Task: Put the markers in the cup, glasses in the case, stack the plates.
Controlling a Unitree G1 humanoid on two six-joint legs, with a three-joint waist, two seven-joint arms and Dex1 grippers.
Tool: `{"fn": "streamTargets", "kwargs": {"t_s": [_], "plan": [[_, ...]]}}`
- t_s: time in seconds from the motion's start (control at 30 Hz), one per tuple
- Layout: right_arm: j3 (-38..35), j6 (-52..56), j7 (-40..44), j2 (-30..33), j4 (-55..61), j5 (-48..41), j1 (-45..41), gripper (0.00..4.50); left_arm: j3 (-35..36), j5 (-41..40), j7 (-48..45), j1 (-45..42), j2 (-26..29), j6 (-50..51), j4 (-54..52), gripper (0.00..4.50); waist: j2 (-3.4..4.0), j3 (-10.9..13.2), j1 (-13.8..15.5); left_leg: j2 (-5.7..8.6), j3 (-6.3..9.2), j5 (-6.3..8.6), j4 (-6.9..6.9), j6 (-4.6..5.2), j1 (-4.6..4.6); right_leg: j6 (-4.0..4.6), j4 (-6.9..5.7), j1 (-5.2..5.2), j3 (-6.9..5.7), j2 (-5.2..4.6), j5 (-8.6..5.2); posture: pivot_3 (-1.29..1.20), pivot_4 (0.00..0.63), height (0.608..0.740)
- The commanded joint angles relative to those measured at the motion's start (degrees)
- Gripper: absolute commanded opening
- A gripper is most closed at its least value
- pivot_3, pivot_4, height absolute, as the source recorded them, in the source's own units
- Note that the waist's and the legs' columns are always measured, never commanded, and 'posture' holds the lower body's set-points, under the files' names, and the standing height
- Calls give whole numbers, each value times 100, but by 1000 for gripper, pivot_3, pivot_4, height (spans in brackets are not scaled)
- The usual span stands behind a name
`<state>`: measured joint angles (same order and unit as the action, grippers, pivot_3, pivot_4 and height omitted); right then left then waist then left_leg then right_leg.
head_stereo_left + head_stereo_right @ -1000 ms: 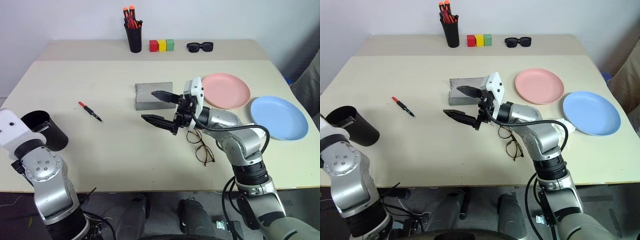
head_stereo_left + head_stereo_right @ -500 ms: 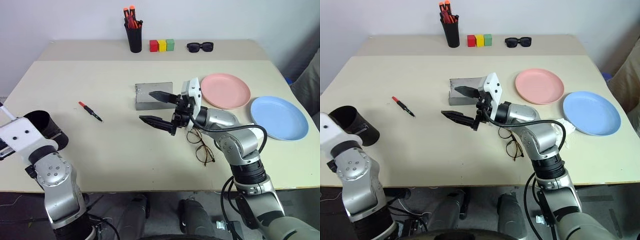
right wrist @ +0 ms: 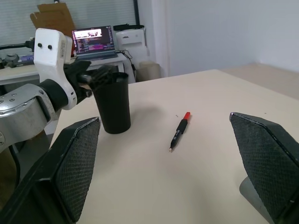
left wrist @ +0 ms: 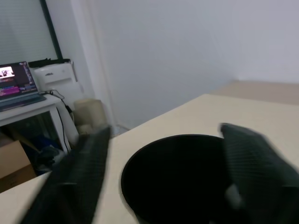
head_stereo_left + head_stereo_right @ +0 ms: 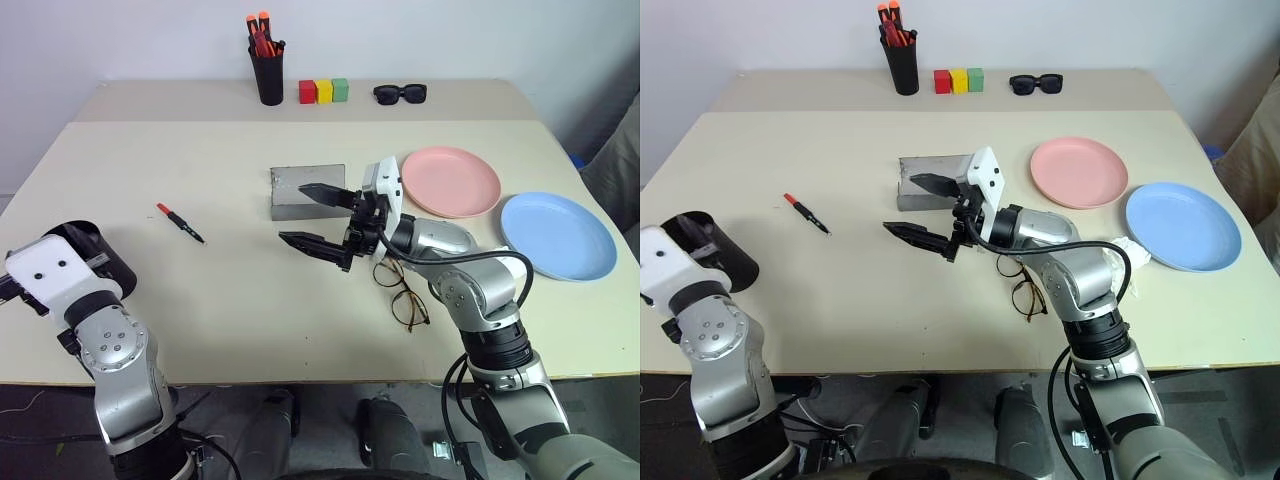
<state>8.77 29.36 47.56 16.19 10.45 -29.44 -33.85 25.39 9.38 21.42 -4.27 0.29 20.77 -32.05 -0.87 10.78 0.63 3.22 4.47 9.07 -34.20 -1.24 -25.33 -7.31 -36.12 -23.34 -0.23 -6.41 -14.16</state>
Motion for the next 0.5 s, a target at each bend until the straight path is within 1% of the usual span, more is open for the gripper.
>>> {"fn": "streamTargets", "kwargs": {"t_s": [0.03,0.17,0.3,0.33,0.4,0.43,0.5], "plan": [[-8,-84,-11,-38,254,-32,-8,4500,-33,16,2,-58,51,-91,-146,3692,0,0,1,0,1,0,0,0,0,0,0,0,0,0,0,0,150,740],[-18,-105,-24,-63,227,-35,-38,4500,-174,-31,-174,-357,210,-33,-247,3692,0,0,6,0,0,0,0,0,0,0,0,0,0,0,0,0,150,740],[-170,-107,-144,-134,119,-88,-118,4500,-665,-321,-745,-1265,469,525,-251,3692,-1,0,17,2,-2,0,-2,0,-3,0,1,3,-5,0,0,0,150,740],[-220,-102,-189,-158,85,-107,-143,4500,-816,-393,-889,-1506,508,795,-218,3692,-1,0,14,3,-2,0,-2,0,-3,0,2,4,-7,1,0,0,150,740],[-284,-101,-257,-188,15,-100,-190,4500,-1051,-360,-983,-1939,530,1557,-55,4248,-1,0,-1,4,-4,-1,-3,0,-3,-1,2,6,-7,1,1,0,150,740],[-283,-118,-264,-168,-17,-54,-205,4500,-1021,-388,-893,-2170,408,2055,50,4461,-1,0,-5,5,-5,-1,-2,1,-2,-2,2,5,-7,1,1,0,150,740],[-206,-185,-244,-52,-92,135,-218,4500,-832,-327,-546,-2623,116,3108,305,4461,-1,0,-32,5,-4,-2,-1,2,-2,-4,0,4,-6,3,1,0,150,740]]}}
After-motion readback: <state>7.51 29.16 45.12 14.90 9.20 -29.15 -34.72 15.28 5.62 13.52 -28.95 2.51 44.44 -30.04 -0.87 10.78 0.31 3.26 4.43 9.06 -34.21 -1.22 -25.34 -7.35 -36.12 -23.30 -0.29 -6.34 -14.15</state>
